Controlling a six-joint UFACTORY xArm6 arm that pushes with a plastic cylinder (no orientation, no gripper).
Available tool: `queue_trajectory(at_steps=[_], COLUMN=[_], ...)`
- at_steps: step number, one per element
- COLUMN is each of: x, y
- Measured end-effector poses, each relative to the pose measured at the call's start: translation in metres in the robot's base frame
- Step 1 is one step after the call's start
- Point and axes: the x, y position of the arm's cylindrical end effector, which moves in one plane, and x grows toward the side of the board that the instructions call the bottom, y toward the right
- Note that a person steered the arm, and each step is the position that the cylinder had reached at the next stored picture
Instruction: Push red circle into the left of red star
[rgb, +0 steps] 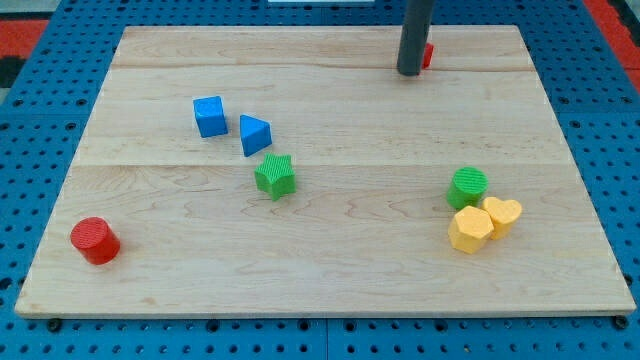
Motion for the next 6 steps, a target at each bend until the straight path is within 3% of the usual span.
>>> queue_trajectory(at_steps=[2,3,4,5,6], x=[0.181,0.273,0.339,0.309,0.264], y=[-0.108,-0.196,-0.285,-0.351,-0.38])
